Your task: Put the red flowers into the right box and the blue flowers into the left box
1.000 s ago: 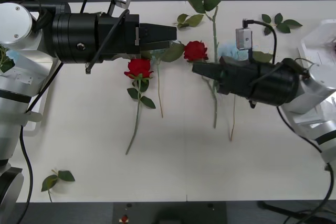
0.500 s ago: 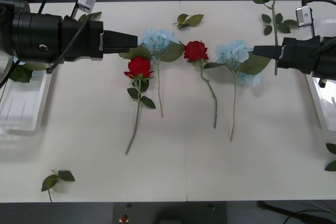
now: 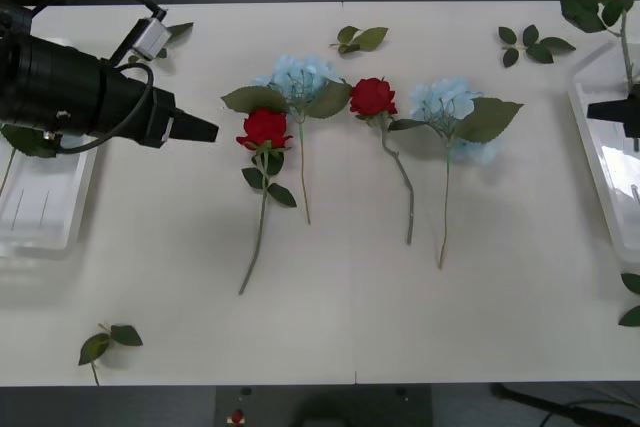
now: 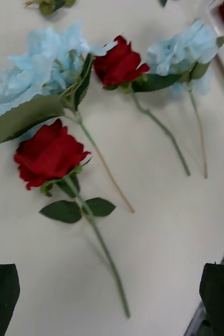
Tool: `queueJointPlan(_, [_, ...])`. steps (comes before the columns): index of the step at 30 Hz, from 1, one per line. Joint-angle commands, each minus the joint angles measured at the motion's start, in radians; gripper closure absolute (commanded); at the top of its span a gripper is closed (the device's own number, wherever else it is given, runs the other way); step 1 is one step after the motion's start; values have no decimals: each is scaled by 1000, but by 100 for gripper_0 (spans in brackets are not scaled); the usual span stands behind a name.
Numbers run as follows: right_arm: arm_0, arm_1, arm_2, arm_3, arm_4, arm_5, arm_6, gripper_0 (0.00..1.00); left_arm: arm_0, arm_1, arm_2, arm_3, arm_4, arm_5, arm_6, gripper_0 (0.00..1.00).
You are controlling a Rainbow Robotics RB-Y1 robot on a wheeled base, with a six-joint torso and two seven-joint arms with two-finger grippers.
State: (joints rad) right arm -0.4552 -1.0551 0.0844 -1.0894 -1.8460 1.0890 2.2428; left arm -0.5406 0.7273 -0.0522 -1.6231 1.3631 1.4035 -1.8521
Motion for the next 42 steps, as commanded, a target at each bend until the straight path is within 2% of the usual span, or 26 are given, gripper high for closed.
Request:
queueJointPlan(1, [-22,-89,-12,68,48,2,-12,100,-65,18,-46,-52,-118,63,113,0])
queueJointPlan(8, [-20,-158,-11,118,212,-15,11,100,-90,-3,-149,-55,-257,55,252,0])
queueJointPlan(14, [-13,-167,-11,118,396,-61,20,100,-99,-81,-193,-54,-397,60,370,0])
queueJointPlan(22, [73,-184,-11,118,565,-185,23,100,-122,-169,-256,-54,-562,88,530,0])
queueJointPlan(29, [196,-172,-11,106,580,-305,32,100,-144,-227,-328,-43,-691,103,645,0])
queueJointPlan(42, [207,-101,-11,106,616,-396,29,100,-182,-322,-354,140,-774,38,651,0])
